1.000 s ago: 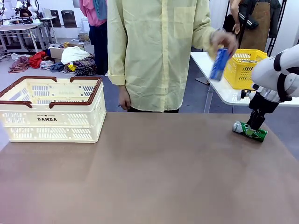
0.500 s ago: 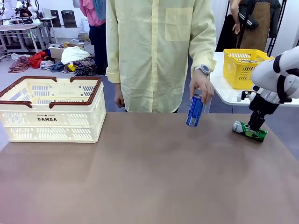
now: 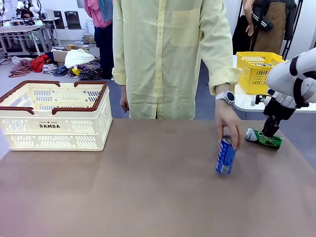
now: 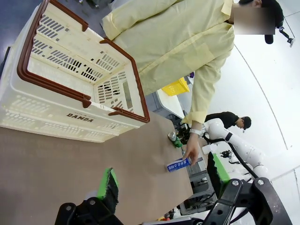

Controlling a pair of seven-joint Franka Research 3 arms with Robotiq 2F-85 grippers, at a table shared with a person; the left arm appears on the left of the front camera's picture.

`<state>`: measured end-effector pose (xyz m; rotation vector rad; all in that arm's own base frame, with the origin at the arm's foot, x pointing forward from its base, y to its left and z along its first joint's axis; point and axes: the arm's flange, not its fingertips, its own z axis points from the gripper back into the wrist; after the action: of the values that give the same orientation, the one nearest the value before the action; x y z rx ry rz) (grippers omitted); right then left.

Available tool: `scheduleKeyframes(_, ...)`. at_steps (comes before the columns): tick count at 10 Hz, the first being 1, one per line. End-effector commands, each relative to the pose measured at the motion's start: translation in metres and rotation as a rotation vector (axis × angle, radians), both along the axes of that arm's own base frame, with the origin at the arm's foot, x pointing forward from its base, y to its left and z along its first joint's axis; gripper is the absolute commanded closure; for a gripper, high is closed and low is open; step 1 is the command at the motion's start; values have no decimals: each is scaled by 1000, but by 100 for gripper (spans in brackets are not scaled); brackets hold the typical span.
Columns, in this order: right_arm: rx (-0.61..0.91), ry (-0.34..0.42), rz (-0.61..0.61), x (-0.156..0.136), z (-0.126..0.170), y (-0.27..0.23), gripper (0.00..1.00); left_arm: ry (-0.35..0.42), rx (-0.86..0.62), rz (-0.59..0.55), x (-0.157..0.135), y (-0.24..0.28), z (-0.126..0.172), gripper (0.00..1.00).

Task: Place the drinks into the Shopping basket.
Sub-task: Pick up one drink and place it into the Shopping basket.

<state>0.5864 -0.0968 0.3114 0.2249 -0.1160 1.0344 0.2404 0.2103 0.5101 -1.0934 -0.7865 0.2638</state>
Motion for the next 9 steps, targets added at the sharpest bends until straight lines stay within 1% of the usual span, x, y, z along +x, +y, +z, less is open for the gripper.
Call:
scheduleKeyframes(1, 16, 26, 23, 9, -8, 8, 100, -12, -16, 2, 0, 0, 3, 0)
scheduleKeyframes(3, 12, 36, 8, 7, -12, 6, 100, -12, -16, 2, 0, 0, 3, 0)
scheduleKeyframes(4, 20, 34, 1, 6, -9, 4, 100, -12, -16, 2, 0, 0, 3, 0)
scheduleKeyframes(5, 39, 16, -29, 1, 6, 0, 100, -12, -16, 2, 0, 0, 3, 0)
scheduleKeyframes(6, 105, 20, -77, -10, 37, -5, 100, -12, -16, 2, 0, 0, 3, 0)
scheduleKeyframes(7, 121, 22, -113, -25, 66, -7, 100, -12, -16, 2, 0, 0, 3, 0)
scheduleKeyframes(8, 130, 54, -165, -42, 94, -8, 100, -12, -16, 2, 0, 0, 3, 0)
scheduleKeyframes(9, 121, 94, -252, -58, 118, -12, 100, -12, -16, 2, 0, 0, 3, 0)
